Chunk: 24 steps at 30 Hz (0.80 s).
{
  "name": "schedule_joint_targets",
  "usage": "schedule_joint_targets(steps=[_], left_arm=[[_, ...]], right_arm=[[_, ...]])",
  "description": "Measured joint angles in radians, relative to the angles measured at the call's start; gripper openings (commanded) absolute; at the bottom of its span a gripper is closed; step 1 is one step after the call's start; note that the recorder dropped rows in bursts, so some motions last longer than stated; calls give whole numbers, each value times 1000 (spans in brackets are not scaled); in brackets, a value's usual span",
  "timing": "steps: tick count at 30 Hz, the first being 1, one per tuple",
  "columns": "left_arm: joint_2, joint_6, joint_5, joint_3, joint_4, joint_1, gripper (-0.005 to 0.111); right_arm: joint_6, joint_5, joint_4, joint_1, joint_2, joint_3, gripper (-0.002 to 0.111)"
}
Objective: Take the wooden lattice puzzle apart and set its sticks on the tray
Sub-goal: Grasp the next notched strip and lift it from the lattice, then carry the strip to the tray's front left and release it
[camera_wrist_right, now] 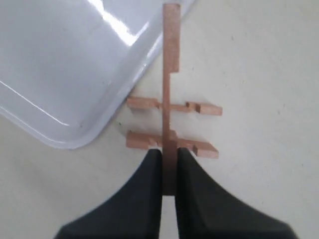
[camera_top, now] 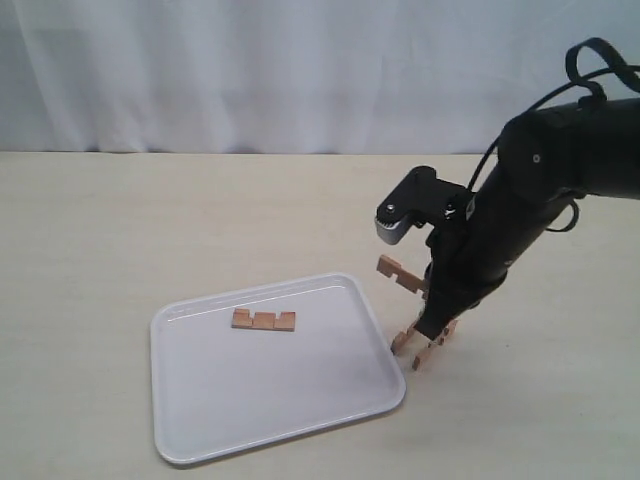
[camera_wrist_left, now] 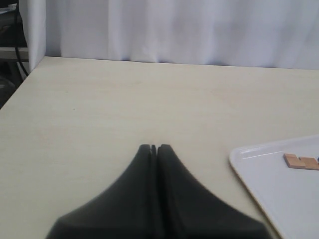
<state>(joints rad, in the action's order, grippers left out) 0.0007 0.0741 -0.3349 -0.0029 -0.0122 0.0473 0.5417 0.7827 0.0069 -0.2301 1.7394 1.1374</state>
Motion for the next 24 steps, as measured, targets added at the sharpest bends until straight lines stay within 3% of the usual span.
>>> schedule_joint_targets(steps=[13,24], left_arm=[[0,0,0,0,0,0,0],[0,0,0,0,0,0,0]], right_arm=[[33,-24,7,-331,183,185,5],[32,-18,20,-398,380,336,5]])
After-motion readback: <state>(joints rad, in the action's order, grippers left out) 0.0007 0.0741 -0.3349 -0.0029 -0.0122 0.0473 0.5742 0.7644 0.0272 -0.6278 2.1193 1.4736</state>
